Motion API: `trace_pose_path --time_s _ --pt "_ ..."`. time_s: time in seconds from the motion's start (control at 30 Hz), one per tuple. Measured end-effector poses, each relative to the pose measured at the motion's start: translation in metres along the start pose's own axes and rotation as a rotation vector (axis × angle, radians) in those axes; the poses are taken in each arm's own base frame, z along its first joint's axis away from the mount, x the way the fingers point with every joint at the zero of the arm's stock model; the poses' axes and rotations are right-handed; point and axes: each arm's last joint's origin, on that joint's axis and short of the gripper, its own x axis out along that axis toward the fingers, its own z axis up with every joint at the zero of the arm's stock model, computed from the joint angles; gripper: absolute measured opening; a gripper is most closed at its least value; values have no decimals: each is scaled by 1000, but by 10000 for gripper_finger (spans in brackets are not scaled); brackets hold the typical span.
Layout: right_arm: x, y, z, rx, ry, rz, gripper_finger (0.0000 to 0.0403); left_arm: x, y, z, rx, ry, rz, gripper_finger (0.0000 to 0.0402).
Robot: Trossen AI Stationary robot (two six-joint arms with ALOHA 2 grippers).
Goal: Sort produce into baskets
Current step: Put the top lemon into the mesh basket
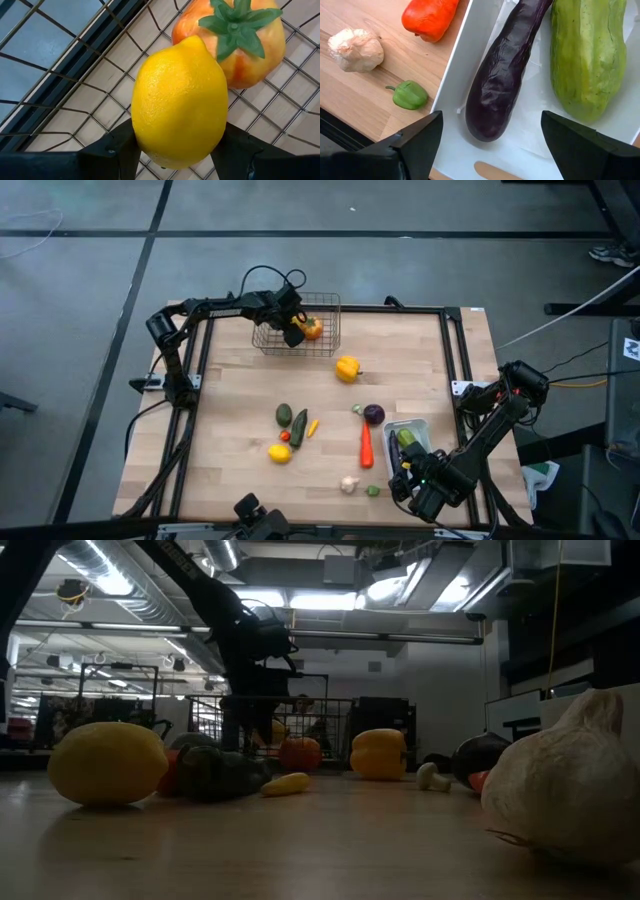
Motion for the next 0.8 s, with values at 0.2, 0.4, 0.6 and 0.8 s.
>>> trace_pose_path --time_s 0.2,0.4,0.6,0.8 --pt "0 0 0 0 0 0 337 0 0 -1 -15 8 0 198" --pt "0 0 0 0 0 0 337 0 0 -1 5 13 0 198" --pt "0 0 0 0 0 -1 337 0 0 -2 0 19 1 200" --pt "0 0 0 0 0 -1 337 0 0 -2 -2 24 1 244"
